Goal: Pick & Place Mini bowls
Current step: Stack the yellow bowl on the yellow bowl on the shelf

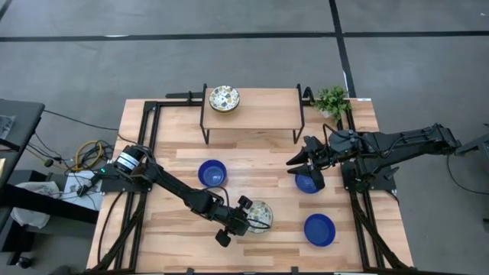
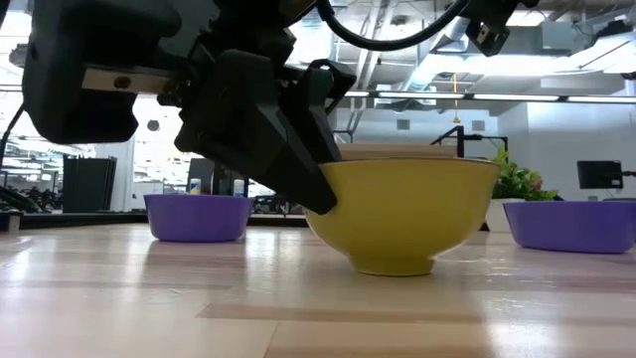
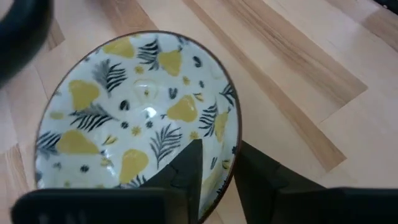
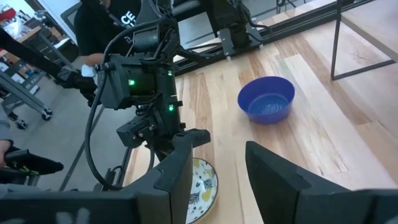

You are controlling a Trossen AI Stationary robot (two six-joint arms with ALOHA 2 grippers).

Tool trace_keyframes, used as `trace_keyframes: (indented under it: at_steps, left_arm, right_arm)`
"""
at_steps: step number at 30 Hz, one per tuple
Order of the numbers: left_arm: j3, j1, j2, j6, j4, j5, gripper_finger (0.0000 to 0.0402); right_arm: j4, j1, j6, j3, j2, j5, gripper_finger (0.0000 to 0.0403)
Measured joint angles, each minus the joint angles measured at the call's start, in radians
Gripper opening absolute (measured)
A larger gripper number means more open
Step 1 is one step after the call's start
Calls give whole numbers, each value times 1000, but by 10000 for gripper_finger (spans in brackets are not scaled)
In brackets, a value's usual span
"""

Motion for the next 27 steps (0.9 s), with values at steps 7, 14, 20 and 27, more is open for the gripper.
trace_keyframes:
  at_steps: [7, 14, 20, 27]
  left_arm:
    - [-16, 4, 4, 0, -8, -1, 55]
    - [-15, 5, 2, 4, 2, -20, 13]
    - [-15, 0, -2, -1, -2, -37, 12]
    - [-6, -4, -51, -11, -27, -116, 11]
  right_arm:
    - [-3, 0, -6, 0, 0, 6, 139]
    - [-3, 0, -6, 0, 0, 6, 136]
    - [-3, 0, -5, 0, 0, 6, 140]
    - [-18, 0, -5, 0, 0, 6, 139]
